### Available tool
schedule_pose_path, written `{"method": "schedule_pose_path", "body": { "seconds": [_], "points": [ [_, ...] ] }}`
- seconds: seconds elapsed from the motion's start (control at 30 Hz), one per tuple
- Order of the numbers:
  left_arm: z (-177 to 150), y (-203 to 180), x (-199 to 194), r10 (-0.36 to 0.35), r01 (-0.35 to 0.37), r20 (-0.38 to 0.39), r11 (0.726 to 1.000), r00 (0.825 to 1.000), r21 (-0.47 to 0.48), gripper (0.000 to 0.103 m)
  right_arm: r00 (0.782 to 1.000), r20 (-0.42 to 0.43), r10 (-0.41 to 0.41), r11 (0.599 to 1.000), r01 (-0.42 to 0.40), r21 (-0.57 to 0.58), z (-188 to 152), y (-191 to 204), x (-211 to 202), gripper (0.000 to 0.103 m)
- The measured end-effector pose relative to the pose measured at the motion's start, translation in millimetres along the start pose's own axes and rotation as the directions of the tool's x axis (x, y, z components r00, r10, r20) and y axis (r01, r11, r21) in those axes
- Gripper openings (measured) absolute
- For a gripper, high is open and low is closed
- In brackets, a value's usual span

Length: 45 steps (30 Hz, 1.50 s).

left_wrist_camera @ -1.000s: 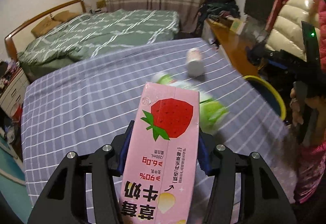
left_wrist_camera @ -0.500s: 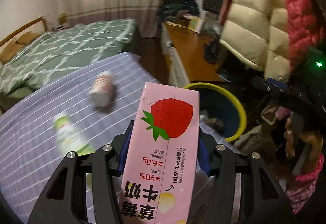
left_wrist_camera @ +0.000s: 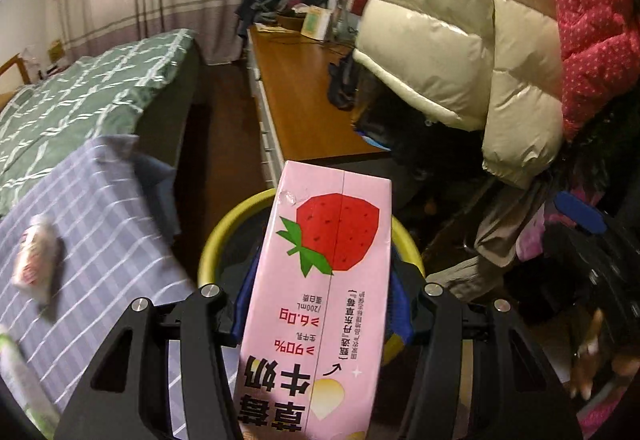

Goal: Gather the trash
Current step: 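Carry the pink carton over the bin and open the left tool, then grasp the white pill bottle with the right tool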

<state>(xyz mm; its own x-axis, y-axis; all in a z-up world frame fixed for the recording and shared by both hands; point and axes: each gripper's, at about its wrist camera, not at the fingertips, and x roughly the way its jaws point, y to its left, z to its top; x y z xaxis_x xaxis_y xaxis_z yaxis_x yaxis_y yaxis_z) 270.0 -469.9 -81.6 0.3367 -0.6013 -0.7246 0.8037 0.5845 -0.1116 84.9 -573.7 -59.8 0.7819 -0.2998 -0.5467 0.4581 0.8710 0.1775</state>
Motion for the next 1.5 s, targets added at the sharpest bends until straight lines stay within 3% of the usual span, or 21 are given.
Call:
{"method": "schedule_pose_path", "body": {
  "seconds": [0.13,0.2,0.23,0.27,0.43,0.5,0.63,0.77,0.83,0.87,0.93,0.97,1.13,1.23,1.4,1.43,1.5],
  "points": [
    [5,-11,25,-0.018,0.018,-0.015,1.000,1.000,-0.008,0.054,1.000,0.015,-0.009,1.000,0.009,0.011,3,-3,-5,0.091],
    [4,-8,33,-0.003,0.003,-0.022,1.000,1.000,-0.024,0.067,1.000,0.026,-0.013,1.000,0.013,0.012,5,-3,-8,0.091],
    [4,-6,32,0.013,-0.013,-0.009,0.999,1.000,-0.038,0.081,1.000,0.029,-0.012,1.000,0.012,0.012,5,-2,-9,0.091],
    [4,-4,30,0.024,-0.023,0.003,0.999,1.000,-0.046,0.083,0.999,0.031,-0.011,1.000,0.010,0.011,5,0,-10,0.091],
    [-5,19,-20,0.064,-0.056,0.088,0.994,0.994,-0.094,0.084,1.000,0.020,-0.001,1.000,0.000,0.003,4,8,-4,0.091],
    [-14,32,-58,0.107,-0.088,0.167,0.990,0.980,-0.113,0.090,1.000,0.005,0.014,1.000,-0.014,-0.001,3,15,1,0.091],
    [-43,68,-128,0.200,-0.149,0.276,0.969,0.940,-0.197,0.094,0.998,-0.024,0.065,0.998,-0.065,-0.012,3,34,11,0.091],
    [-88,116,-193,0.335,-0.224,0.328,0.916,0.883,-0.333,0.097,0.993,-0.047,0.112,0.993,-0.114,-0.035,2,64,19,0.091],
    [-114,142,-219,0.415,-0.272,0.328,0.874,0.848,-0.402,0.098,0.988,-0.062,0.143,0.988,-0.146,-0.055,2,83,23,0.091],
    [-132,159,-234,0.477,-0.312,0.326,0.839,0.816,-0.446,0.098,0.985,-0.068,0.156,0.985,-0.160,-0.067,2,93,25,0.091],
    [-153,180,-251,0.552,-0.365,0.311,0.790,0.774,-0.493,0.098,0.980,-0.078,0.181,0.978,-0.187,-0.090,1,114,28,0.091],
    [-169,195,-261,0.601,-0.401,0.292,0.752,0.744,-0.524,0.098,0.977,-0.086,0.197,0.974,-0.205,-0.099,1,125,30,0.091],
    [-212,249,-280,0.714,-0.493,0.233,0.646,0.661,-0.582,0.098,0.945,-0.148,0.292,0.944,-0.310,-0.111,5,179,46,0.091],
    [-229,268,-281,0.737,-0.501,0.219,0.615,0.639,-0.608,0.098,0.931,-0.170,0.323,0.932,-0.344,-0.112,11,214,61,0.091],
    [-236,278,-269,0.715,-0.500,0.191,0.629,0.672,-0.595,0.098,0.917,-0.206,0.342,0.922,-0.370,-0.118,29,276,96,0.091],
    [-237,278,-270,0.715,-0.499,0.197,0.632,0.671,-0.593,0.098,0.920,-0.208,0.332,0.923,-0.363,-0.130,32,289,103,0.091],
    [-234,274,-269,0.730,-0.509,0.207,0.623,0.651,-0.594,0.098,0.927,-0.220,0.305,0.927,-0.341,-0.154,34,312,119,0.091]
  ]
}}
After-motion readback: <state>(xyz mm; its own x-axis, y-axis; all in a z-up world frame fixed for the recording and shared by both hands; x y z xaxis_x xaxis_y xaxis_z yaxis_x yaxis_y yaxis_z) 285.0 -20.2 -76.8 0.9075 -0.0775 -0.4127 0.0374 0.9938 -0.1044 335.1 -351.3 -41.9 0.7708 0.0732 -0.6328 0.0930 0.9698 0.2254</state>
